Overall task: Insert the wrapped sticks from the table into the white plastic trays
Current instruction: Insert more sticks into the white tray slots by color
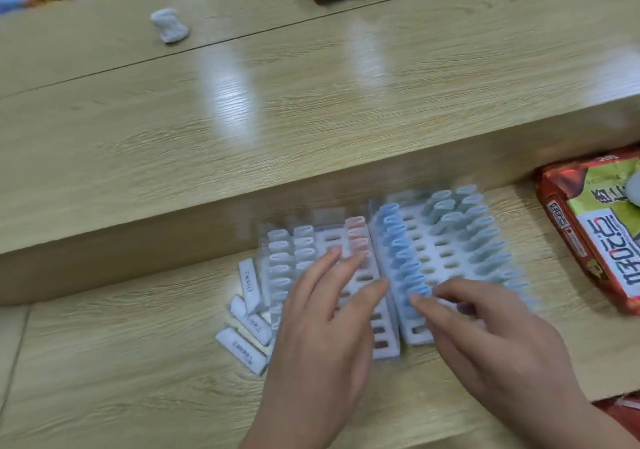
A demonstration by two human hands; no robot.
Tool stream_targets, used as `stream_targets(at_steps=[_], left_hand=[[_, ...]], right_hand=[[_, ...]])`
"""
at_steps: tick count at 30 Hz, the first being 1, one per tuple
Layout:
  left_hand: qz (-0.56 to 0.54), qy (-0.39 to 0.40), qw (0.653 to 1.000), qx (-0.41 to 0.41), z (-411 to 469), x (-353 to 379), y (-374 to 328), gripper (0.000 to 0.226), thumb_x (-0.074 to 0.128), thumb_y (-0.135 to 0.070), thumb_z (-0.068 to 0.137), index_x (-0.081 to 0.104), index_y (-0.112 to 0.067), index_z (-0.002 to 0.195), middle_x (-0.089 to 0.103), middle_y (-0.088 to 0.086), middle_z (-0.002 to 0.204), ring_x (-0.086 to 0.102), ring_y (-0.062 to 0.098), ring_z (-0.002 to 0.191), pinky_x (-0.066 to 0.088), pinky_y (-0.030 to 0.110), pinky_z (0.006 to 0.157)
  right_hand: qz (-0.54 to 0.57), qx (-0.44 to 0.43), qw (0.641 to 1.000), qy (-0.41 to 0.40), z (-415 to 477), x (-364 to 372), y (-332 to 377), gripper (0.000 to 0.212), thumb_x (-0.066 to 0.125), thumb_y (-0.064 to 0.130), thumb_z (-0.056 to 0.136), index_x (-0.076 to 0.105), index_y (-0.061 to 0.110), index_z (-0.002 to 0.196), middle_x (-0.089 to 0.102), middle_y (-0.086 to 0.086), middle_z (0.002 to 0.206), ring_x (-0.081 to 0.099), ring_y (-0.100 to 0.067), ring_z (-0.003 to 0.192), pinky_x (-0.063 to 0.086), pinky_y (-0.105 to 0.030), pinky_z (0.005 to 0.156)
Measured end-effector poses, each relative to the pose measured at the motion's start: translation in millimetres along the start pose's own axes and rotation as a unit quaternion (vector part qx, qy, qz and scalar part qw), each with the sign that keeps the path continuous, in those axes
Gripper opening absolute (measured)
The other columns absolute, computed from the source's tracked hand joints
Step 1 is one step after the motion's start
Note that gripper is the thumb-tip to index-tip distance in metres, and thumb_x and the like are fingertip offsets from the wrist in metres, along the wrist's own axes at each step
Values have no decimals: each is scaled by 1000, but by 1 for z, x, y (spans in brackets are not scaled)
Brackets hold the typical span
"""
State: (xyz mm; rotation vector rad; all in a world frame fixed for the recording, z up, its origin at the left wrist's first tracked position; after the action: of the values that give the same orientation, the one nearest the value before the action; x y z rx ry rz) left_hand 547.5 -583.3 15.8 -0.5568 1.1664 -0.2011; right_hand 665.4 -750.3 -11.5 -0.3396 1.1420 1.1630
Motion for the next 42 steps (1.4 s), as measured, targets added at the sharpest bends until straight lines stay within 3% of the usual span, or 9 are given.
stream_targets(at_steps=[5, 11, 16, 22, 26, 32, 35, 37, 42], left_hand=[[-77, -181, 973, -124, -28, -45, 50, 30, 48, -16, 96, 70, -15, 117, 59, -2, 134, 52, 15, 131, 38, 22, 105], [104, 25, 991, -82, -44, -43, 127, 42, 51, -24, 94, 62, -6, 130, 50, 15, 146, 44, 40, 137, 33, 44, 115], [189, 169, 967, 25, -35, -23, 146, 61, 42, -42, 92, 45, -15, 147, 35, 6, 158, 26, 33, 148, 28, 51, 117], [175, 177, 968, -32, -70, -51, 183, 64, 26, -52, 98, 29, -24, 156, 11, -2, 166, 1, 24, 154, 10, 42, 123], [189, 173, 965, -62, -101, -76, 203, 65, 33, -54, 98, 29, -24, 156, 13, 0, 165, 4, 25, 153, 10, 41, 121], [68, 116, 986, -98, -118, -86, 208, 63, 25, -53, 101, 9, -31, 158, -2, -8, 167, -6, 14, 153, -1, 32, 122], [2, 64, 983, -170, -115, -95, 217, 57, 27, -38, 101, 22, -27, 157, 7, -10, 166, 5, 10, 153, 12, 30, 122], [55, 68, 984, -158, -107, -99, 221, 57, 31, -27, 94, 41, -22, 150, 26, -3, 162, 25, 16, 148, 28, 36, 114], [191, 118, 967, -117, -86, -104, 226, 41, 70, -16, 85, 64, -22, 126, 60, -3, 134, 56, 25, 119, 52, 43, 88]], right_hand=[[75, 12, 996, -45, 17, -4, 69, 36, 53, 14, 88, 72, 23, 117, 65, -5, 107, 60, -21, 98, 47, -30, 84], [113, -47, 993, 3, 33, 54, 189, 58, 54, 9, 69, 57, 11, 126, 64, -10, 127, 59, -29, 122, 58, -42, 86], [62, 3, 997, 44, 30, 90, 215, 59, 43, 11, 77, 40, 2, 135, 48, -17, 143, 46, -34, 135, 48, -44, 99], [58, 9, 991, 124, 31, 119, 219, 64, 41, 17, 86, 35, -7, 145, 32, -24, 154, 31, -38, 144, 37, -50, 108], [23, 19, 981, 192, 35, 138, 224, 64, 37, 28, 90, 40, -3, 146, 35, -19, 155, 30, -36, 145, 42, -53, 108], [39, 14, 965, 259, 55, 160, 222, 61, 32, 36, 97, 30, 11, 153, 24, -8, 162, 12, -24, 152, 16, -43, 123], [46, 19, 970, 237, 72, 165, 224, 54, 40, 40, 99, 41, 16, 148, 43, -5, 149, 37, -25, 138, 33, -42, 114], [34, 22, 972, 229, 83, 167, 225, 55, 44, 45, 96, 44, 22, 145, 51, 0, 136, 47, -23, 122, 40, -39, 103], [20, 32, 962, 270, 102, 170, 221, 55, 52, 41, 94, 38, 32, 146, 47, 4, 124, 46, -20, 111, 41, -34, 93]])
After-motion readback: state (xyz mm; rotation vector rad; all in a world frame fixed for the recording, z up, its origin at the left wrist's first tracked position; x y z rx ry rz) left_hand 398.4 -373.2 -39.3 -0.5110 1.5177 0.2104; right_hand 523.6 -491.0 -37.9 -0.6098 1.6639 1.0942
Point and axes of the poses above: each hand's wrist, its own z-axis towards the middle knuckle, its own x-axis out of the palm, y = z × x, the point moved 2 cm from there along z, towards the middle knuckle
